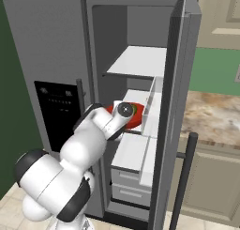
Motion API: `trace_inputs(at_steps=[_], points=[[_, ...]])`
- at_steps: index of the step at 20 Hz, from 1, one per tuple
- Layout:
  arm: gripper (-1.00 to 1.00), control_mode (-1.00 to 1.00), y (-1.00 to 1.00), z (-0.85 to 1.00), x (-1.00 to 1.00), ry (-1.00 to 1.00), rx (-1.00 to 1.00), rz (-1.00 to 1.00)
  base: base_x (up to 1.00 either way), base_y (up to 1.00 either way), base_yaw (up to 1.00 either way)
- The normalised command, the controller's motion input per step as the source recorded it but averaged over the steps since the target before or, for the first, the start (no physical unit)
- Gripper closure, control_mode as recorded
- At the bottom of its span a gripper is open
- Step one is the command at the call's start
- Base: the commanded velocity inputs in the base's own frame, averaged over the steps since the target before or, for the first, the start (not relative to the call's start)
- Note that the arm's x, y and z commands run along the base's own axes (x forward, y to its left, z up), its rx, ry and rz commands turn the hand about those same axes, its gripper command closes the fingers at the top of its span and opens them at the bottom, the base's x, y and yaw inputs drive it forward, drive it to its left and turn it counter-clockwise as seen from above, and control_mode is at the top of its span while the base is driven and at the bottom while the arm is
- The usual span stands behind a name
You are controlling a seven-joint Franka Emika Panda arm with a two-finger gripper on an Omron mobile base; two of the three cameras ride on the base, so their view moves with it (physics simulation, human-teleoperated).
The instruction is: Pick the chicken drumstick and lime from their plates and place them in the bowl. Then put the bowl in the fridge.
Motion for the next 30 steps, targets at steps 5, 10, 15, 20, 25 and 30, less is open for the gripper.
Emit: trace_inputs(at_steps=[5,10,15,20,25,30], points=[[1.0,-1.0,-0.02,-0.14,0.43,0.0,0.0,-0.06,0.0,0.0,0.0],[1.0,-1.0,-0.08,-0.11,0.34,0.0,0.0,-0.04,0.0,0.0,0.0],[1.0,-1.0,-0.14,-0.13,0.26,0.0,0.03,0.0,0.0,0.0,0.0],[1.0,-1.0,-0.16,-0.15,0.2,0.0,0.02,0.0,0.0,0.0,0.0],[1.0,-1.0,-0.08,-0.14,0.19,0.0,0.01,0.0,0.0,0.0,0.0],[1.0,-1.0,-0.02,-0.17,0.16,0.0,0.0,-0.03,0.0,0.0,0.0]])
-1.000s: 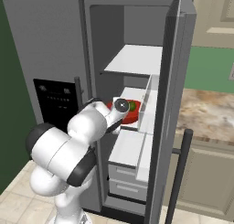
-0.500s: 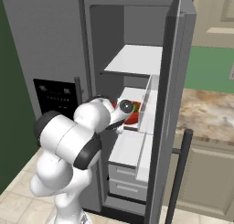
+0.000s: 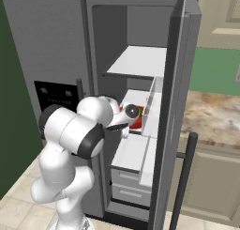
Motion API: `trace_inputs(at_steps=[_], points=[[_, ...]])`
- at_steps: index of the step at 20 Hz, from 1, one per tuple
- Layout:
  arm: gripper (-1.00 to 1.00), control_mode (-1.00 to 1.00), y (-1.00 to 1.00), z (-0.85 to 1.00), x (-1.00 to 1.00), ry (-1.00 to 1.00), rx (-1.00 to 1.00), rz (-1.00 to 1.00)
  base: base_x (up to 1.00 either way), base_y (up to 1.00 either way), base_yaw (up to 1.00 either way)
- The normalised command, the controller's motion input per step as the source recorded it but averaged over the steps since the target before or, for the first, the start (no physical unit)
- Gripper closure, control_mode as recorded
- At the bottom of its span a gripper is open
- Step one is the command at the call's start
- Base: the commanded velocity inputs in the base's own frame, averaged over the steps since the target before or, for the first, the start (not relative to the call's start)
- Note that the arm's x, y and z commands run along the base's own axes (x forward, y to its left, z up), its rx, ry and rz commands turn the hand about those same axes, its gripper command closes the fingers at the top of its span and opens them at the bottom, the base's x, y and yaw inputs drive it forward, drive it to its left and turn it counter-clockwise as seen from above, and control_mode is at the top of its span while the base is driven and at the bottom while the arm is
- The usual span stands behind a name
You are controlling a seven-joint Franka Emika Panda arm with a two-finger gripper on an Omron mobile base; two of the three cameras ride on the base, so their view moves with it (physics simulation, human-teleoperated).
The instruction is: Pick the chicken drumstick and lime from their plates and place them in the bowl. Then put the bowl in the fridge.
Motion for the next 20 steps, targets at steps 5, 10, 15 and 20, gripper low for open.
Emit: trace_inputs(at_steps=[5,10,15,20], points=[[1.0,-1.0,-0.06,-0.19,0.17,0.0,0.0,0.0,0.0,0.0,0.0],[1.0,-1.0,-0.01,-0.12,0.25,-0.04,0.0,0.0,0.0,0.0,0.0],[1.0,-1.0,-0.08,-0.12,0.24,-0.04,0.0,0.0,0.0,0.0,0.0],[1.0,-1.0,-0.14,-0.13,0.18,0.0,0.0,0.0,0.0,0.0,0.0]])
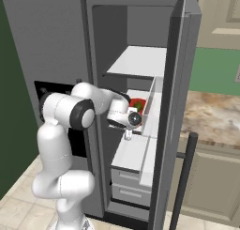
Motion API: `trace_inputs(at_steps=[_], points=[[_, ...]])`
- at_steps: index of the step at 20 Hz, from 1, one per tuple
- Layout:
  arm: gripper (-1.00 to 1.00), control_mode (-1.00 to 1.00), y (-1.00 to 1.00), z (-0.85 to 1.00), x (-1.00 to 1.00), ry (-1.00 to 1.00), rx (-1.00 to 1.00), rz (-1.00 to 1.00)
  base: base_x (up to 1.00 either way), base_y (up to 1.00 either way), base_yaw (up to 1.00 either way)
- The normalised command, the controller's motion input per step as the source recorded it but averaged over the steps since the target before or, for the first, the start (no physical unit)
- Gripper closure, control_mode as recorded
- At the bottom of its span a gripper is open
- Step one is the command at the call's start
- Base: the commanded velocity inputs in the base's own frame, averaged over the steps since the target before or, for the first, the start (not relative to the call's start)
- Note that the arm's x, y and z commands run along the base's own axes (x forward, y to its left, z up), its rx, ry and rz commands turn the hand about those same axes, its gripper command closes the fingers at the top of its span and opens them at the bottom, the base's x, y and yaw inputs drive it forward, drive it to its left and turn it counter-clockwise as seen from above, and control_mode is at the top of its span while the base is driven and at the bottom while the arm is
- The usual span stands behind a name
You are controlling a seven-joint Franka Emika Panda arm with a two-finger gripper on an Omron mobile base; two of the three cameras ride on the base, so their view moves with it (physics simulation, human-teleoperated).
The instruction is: Pick the chicken drumstick and lime from their plates and place them in the bowl. Then put the bowl in the fridge.
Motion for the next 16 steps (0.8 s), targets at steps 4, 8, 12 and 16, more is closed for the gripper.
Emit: trace_inputs(at_steps=[4,8,12,16], points=[[1.0,-1.0,-0.11,-0.07,0.24,0.0,0.0,0.0,0.0,0.0,0.0],[1.0,-1.0,0.0,0.0,0.24,0.0,0.0,0.0,0.0,0.0,0.0],[1.0,-1.0,0.0,0.0,0.23,0.0,0.0,0.0,0.0,0.0,0.0],[1.0,-1.0,0.0,0.0,0.23,0.0,0.0,0.0,0.0,0.0,0.0]])
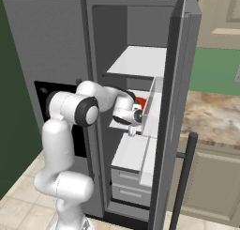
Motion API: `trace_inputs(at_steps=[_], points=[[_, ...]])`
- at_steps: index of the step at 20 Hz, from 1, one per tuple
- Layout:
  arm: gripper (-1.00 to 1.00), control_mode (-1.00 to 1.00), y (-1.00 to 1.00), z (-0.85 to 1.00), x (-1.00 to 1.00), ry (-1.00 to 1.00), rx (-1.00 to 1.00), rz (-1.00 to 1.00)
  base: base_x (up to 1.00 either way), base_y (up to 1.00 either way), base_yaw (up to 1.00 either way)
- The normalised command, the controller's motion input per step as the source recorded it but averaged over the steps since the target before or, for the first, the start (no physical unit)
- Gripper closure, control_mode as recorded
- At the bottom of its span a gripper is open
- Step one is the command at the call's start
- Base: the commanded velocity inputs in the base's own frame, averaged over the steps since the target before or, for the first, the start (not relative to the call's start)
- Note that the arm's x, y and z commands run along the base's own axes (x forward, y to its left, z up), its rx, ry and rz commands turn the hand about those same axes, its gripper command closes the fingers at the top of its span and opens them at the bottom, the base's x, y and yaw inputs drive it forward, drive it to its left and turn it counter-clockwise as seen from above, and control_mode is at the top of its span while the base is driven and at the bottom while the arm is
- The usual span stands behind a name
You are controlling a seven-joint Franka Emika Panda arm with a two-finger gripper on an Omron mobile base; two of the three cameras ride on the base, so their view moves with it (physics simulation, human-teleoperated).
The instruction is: Pick the chicken drumstick and lime from their plates and place them in the bowl. Then put the bowl in the fridge.
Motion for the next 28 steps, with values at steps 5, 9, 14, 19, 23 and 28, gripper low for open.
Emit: trace_inputs(at_steps=[5,9,14,19,23,28], points=[[1.0,-1.0,-0.06,0.0,0.22,0.0,0.0,0.0,0.0,0.0,0.0],[1.0,-1.0,-0.05,0.0,0.13,0.0,0.0,0.0,0.0,0.0,0.0],[1.0,-1.0,-0.05,-0.03,0.0,0.0,0.0,0.0,0.0,0.0,0.0],[-1.0,-1.0,-0.06,0.0,0.04,0.0,0.0,0.0,0.0,0.0,0.0],[-1.0,-1.0,-0.07,0.04,0.0,0.0,0.0,0.0,0.0,0.0,0.0],[-1.0,-1.0,-0.01,0.14,-0.01,0.0,0.0,0.0,0.0,0.0,0.0]])
